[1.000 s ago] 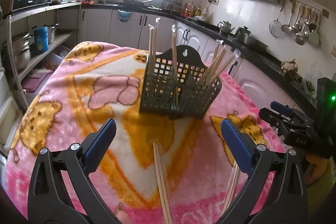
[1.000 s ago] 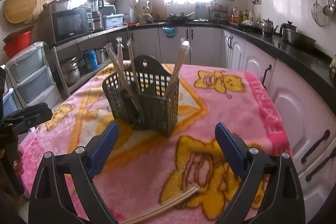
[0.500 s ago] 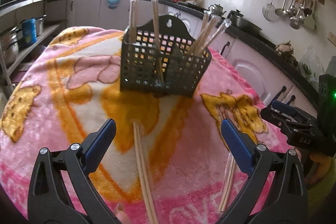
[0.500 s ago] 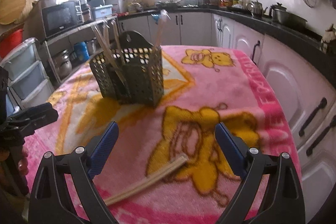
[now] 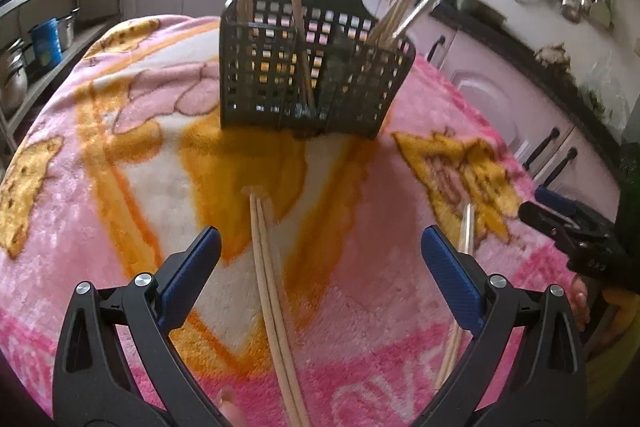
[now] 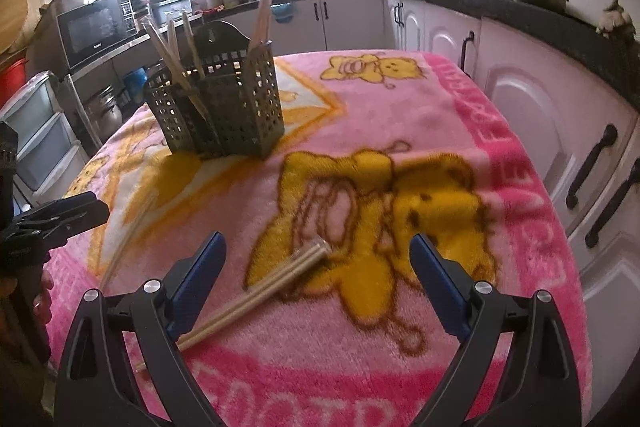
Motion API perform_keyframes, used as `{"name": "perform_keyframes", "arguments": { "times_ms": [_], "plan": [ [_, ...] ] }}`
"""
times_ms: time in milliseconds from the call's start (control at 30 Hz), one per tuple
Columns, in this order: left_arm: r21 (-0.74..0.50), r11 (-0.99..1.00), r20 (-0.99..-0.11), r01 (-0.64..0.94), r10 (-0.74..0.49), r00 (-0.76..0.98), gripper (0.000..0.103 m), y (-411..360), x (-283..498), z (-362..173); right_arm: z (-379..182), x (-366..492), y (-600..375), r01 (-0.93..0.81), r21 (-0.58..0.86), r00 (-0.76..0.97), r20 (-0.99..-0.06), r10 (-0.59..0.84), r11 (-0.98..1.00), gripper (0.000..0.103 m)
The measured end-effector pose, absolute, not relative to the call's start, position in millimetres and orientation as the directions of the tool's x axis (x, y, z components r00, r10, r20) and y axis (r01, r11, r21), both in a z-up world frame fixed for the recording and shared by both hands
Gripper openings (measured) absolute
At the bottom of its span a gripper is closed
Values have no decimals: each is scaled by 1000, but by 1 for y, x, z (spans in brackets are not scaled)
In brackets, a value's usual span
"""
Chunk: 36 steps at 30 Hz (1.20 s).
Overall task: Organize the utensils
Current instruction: 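Close the left gripper on a chopstick while the right gripper grasps another, then lift both held chopsticks and carry them over the grey basket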
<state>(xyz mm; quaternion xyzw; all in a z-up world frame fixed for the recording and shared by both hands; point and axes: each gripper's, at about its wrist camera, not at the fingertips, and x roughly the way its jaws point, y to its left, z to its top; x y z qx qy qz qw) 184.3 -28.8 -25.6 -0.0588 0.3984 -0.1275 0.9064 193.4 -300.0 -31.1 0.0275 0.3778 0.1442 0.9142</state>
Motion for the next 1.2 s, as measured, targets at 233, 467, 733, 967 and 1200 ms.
{"name": "perform_keyframes", "arguments": {
  "times_ms": [233,467,733,967,1200],
  "plan": [
    [-189,961,-749,200,-273,604,91,-34,204,-39,-47,197,-309,-225,206,626,-718,303,952,90],
    [-213,960,-781,182,-279,558,72,-30,227,-53,-63,211,-309,-218,260,561,-755,339,941,79],
    [-256,956,-794,141,-292,534,54,-19,245,-65,-76,239,-302,-172,335,485,-790,376,926,49],
    [-230,967,-802,112,-254,540,34,-17,253,-67,-80,256,-283,-211,317,459,-803,380,925,20],
    [-242,967,-802,79,-245,545,6,-1,257,-68,-75,266,-268,-275,310,464,-787,408,910,8]
  ]
}}
